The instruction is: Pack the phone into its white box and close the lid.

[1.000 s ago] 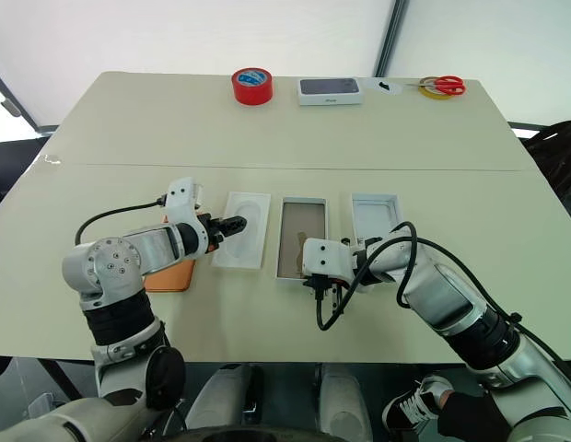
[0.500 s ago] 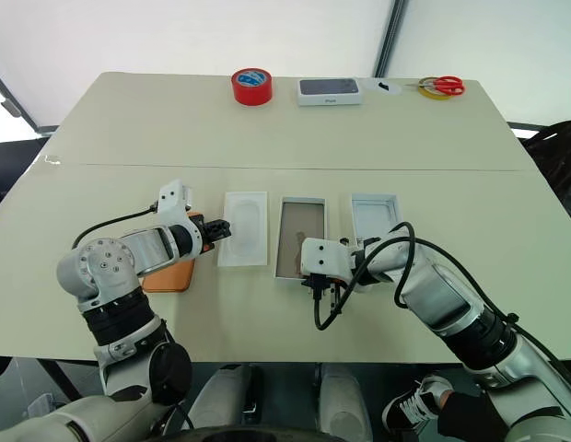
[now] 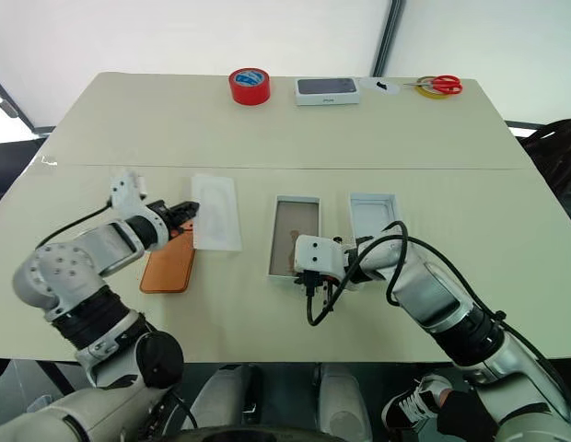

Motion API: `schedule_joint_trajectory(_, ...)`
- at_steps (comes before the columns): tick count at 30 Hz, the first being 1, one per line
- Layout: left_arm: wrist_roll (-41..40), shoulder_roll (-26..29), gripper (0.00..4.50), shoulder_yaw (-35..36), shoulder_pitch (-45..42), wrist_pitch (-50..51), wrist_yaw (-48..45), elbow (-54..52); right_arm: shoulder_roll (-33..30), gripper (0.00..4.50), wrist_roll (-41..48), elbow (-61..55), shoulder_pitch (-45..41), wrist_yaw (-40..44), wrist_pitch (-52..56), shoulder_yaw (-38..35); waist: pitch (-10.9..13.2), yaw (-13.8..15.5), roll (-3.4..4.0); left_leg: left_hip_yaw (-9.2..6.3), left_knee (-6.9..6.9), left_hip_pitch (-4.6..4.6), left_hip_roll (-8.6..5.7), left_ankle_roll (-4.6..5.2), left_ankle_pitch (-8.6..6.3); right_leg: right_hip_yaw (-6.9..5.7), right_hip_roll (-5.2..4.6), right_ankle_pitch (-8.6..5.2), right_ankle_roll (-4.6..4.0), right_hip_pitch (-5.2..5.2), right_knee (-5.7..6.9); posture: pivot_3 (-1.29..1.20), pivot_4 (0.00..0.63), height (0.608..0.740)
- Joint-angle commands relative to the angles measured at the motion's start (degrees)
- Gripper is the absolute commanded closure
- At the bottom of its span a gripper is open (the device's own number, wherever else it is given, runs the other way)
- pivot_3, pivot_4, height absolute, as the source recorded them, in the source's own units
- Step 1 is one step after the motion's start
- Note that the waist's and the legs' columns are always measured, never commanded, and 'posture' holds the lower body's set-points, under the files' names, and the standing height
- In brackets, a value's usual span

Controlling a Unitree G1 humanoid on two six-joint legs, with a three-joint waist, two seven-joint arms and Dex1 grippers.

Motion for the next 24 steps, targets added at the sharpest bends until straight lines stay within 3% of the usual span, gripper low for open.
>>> schedule_joint_trajectory(1, -3.1, 0.9, 4.5, 1.1, -1.2, 0.5, 0.4, -1.8, 1.4, 3.08, 1.0, -0.2, -2.0, 0.3, 0.0, 0.0, 0.0, 0.2, -0.01, 0.0, 0.0, -0.01, -0.01, 0.0, 0.0, 0.0, -0.02, 0.0, 0.0, 0.0, 0.0, 0.0, 0.15, 0.738)
schedule_joint_trajectory(4, -5.3, 0.1, 4.5, 1.4, -2.3, 0.5, 1.6, -2.3, 2.0, 1.56, 1.1, -0.1, -2.9, -0.7, -1.0, -1.5, 0.0, 0.3, -0.01, -0.01, 0.02, -0.03, -0.04, 0.0, 0.0, 0.01, -0.07, 0.01, 0.01, 0.0, -0.01, 0.0, 0.15, 0.738)
schedule_joint_trajectory(14, -12.9, -12.6, 4.5, -5.4, -3.4, 0.5, 9.7, -4.1, -5.5, 1.56, 8.6, 2.1, -1.2, 0.9, -0.8, -16.8, 0.0, 0.3, -0.08, -0.03, 0.02, -0.07, -0.1, 0.01, -0.01, 0.0, -0.13, 0.01, 0.02, 0.03, -0.05, 0.0, 0.15, 0.738)
schedule_joint_trajectory(24, -14.9, -20.0, 4.5, -12.4, 0.5, 0.5, 15.1, -1.1, -10.4, 1.56, 8.6, 4.4, 2.3, -0.4, -2.5, -20.8, 0.0, 0.3, -0.07, 0.02, 0.01, -0.04, -0.09, 0.03, -0.01, 0.0, -0.05, -0.01, -0.01, 0.02, -0.03, 0.0, 0.15, 0.738)
